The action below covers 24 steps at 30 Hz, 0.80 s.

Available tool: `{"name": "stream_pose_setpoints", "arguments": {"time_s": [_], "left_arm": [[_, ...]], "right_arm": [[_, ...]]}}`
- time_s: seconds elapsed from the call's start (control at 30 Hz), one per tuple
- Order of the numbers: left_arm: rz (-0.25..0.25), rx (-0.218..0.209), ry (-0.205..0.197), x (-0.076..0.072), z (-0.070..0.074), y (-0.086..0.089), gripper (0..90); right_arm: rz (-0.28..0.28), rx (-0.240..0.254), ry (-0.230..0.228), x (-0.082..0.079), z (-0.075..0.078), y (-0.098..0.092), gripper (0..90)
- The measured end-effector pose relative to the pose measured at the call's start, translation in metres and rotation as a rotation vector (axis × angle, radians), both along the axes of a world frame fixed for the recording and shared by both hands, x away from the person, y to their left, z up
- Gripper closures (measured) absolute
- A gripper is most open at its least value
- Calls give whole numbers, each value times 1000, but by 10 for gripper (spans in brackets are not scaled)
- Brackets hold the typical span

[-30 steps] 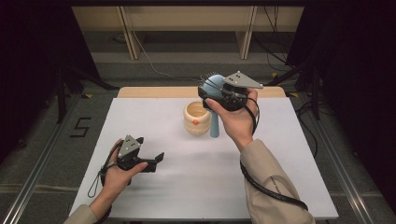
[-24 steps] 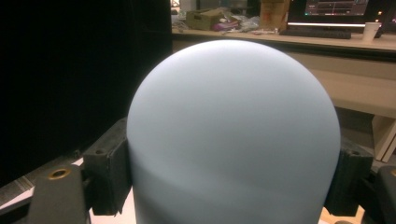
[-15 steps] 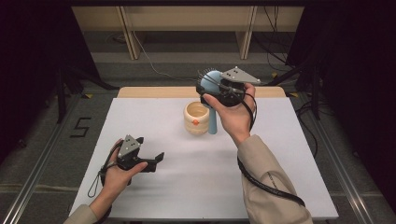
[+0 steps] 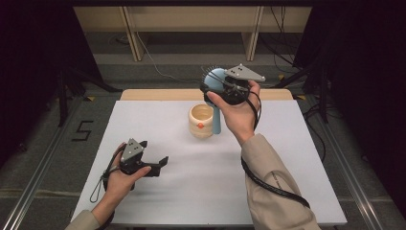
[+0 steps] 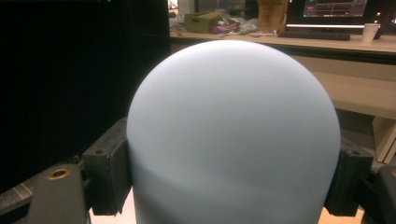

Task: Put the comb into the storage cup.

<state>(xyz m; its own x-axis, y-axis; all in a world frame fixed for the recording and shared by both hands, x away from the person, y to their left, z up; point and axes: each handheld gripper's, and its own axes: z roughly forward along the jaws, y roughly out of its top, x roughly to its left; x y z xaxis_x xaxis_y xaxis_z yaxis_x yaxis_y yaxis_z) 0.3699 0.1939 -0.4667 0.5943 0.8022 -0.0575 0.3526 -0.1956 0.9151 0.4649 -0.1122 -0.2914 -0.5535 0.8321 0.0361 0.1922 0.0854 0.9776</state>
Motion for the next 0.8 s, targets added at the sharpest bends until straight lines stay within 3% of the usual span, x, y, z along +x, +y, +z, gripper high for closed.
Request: {"name": "stream_pose_setpoints", "arguments": {"time_s": [0.8], "left_arm": [[0, -1, 1, 0, 0, 0, 0]], "right_arm": [[-16, -6, -18, 17, 7, 8, 211]]}}
